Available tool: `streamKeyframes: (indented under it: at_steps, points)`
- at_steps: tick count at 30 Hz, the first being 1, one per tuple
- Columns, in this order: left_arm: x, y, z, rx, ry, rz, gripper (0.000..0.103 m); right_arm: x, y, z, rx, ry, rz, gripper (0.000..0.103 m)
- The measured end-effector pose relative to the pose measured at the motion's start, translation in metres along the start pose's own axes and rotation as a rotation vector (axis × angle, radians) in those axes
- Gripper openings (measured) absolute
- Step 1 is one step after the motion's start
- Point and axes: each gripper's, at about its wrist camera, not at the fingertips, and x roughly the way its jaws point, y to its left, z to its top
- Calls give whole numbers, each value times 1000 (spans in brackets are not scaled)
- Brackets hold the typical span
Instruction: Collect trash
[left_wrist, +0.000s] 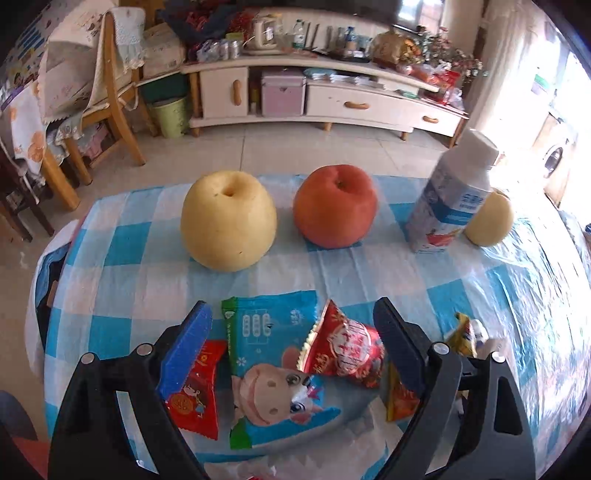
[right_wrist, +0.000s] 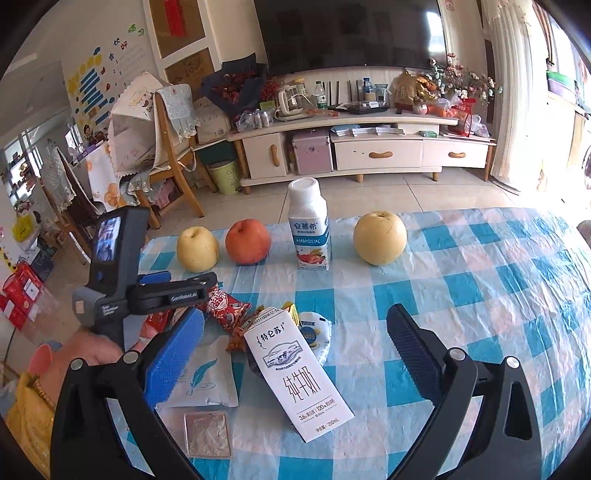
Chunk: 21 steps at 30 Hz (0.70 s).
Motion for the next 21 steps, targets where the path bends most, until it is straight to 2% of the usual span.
streamKeyframes:
  at_steps: [1,3,5,11,14,21]
  points:
    - [6,5,1,-22,18,11,81,1,1,-1,-11,5,-5,98]
    - [21,13,2,-66,71,55,67,1,1,-1,-24,10,-10,98]
    - [34,18,-3,-93,126,36,61,3,-1,-1,-26,16,-17,98]
    - [27,5,-27,-25,123,43,60,6,-11,-2,2,50,-29,98]
    - [19,-9,-44,50,139,54,59,7,-12,-3,-2,65,-36,98]
    - [-13,-37,-93,160,139,-23,59,7,-11,-7,-8,89,-30,98]
